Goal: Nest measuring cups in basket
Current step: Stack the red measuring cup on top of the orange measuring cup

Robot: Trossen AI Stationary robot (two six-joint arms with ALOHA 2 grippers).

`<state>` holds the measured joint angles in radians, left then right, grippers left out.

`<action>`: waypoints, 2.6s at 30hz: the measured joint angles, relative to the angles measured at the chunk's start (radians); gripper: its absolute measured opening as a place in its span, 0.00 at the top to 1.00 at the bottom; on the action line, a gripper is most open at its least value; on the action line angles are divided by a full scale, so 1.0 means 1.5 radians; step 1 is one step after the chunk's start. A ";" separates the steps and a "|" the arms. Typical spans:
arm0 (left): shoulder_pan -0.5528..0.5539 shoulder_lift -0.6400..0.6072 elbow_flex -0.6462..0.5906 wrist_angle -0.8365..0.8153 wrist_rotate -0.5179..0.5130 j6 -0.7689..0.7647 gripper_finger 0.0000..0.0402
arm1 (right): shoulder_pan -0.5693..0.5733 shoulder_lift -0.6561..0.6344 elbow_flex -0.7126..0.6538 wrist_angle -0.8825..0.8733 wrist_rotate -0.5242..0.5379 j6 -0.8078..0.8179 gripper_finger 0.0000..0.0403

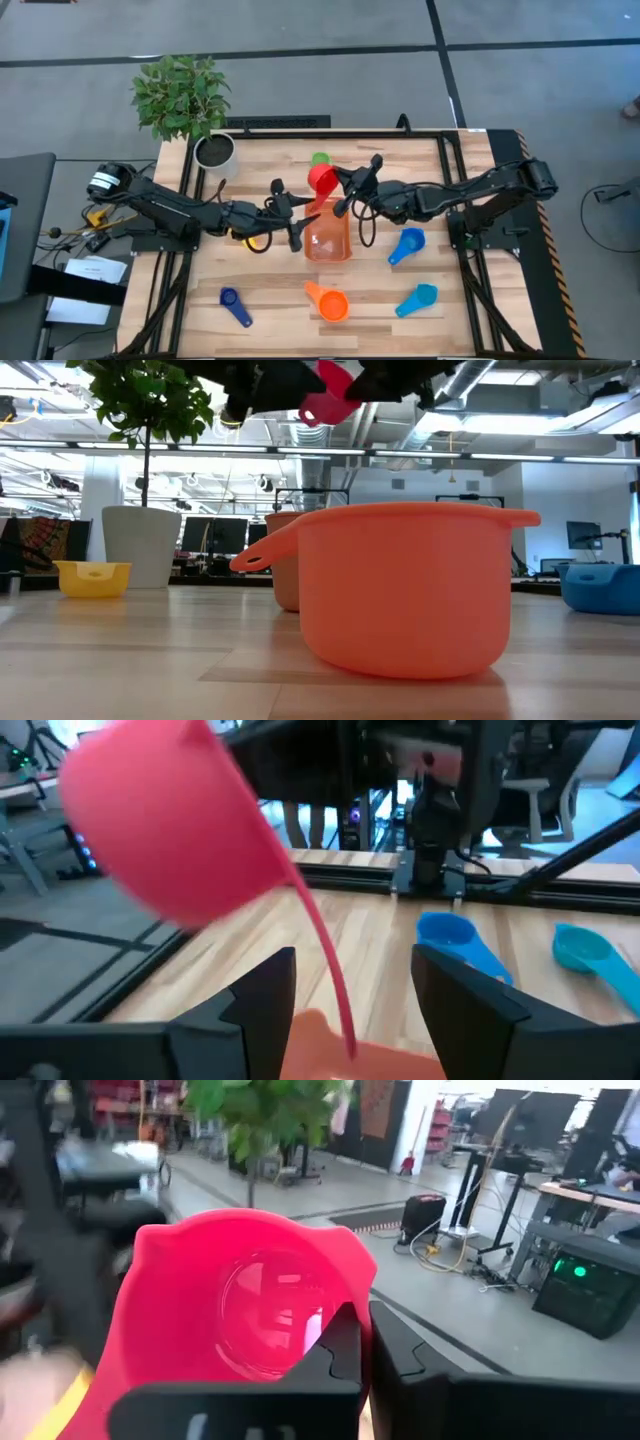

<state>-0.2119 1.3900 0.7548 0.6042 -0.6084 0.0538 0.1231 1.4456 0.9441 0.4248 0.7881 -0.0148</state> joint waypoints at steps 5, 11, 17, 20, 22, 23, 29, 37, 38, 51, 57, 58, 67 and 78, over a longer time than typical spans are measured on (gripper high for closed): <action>0.004 0.002 0.018 -0.053 -0.018 -0.036 0.58 | 0.019 -0.002 0.018 0.004 0.003 -0.026 0.95; -0.003 -0.001 0.020 -0.061 -0.011 -0.044 0.92 | 0.033 -0.009 0.018 -0.006 0.011 -0.047 0.97; -0.005 -0.010 0.019 -0.086 0.018 -0.093 0.99 | 0.040 -0.011 0.019 -0.081 0.011 -0.064 0.87; -0.005 -0.028 0.028 -0.153 0.026 -0.151 1.00 | 0.042 -0.020 0.018 -0.146 0.007 -0.080 0.80; -0.004 -0.045 0.043 -0.213 0.027 -0.185 1.00 | 0.048 -0.027 0.019 -0.171 0.004 -0.112 0.75; -0.004 -0.053 0.050 -0.242 0.031 -0.198 1.00 | 0.050 -0.031 0.019 -0.182 0.003 -0.127 0.72; 0.003 -0.084 0.109 -0.406 0.094 -0.282 1.00 | 0.090 -0.072 0.018 -0.225 0.018 -0.236 0.55; 0.014 -0.086 0.177 -0.502 0.175 -0.334 1.00 | 0.122 -0.100 0.018 -0.178 0.024 -0.401 0.47; 0.018 -0.086 0.181 -0.503 0.198 -0.342 1.00 | 0.121 -0.100 0.019 -0.176 0.008 -0.419 0.47; 0.034 -0.085 0.187 -0.515 0.354 -0.401 1.00 | 0.097 -0.026 0.108 -0.243 -0.079 -0.422 0.58; 0.034 -0.085 0.187 -0.515 0.400 -0.411 1.00 | 0.082 -0.010 0.109 -0.266 -0.089 -0.401 0.65; 0.034 -0.085 0.187 -0.515 0.406 -0.412 1.00 | 0.082 -0.010 0.108 -0.271 -0.091 -0.391 0.67; 0.039 -0.084 0.187 -0.518 0.427 -0.401 1.00 | 0.079 -0.011 0.109 -0.312 -0.090 -0.344 0.94; 0.061 -0.085 0.186 -0.518 0.340 -0.315 1.00 | 0.077 -0.023 0.117 -0.422 -0.058 -0.102 0.98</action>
<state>-0.1208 1.2621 1.0340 -0.1727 -0.0987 -0.4193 0.2382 1.4118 1.1201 -0.2079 0.7012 -0.1679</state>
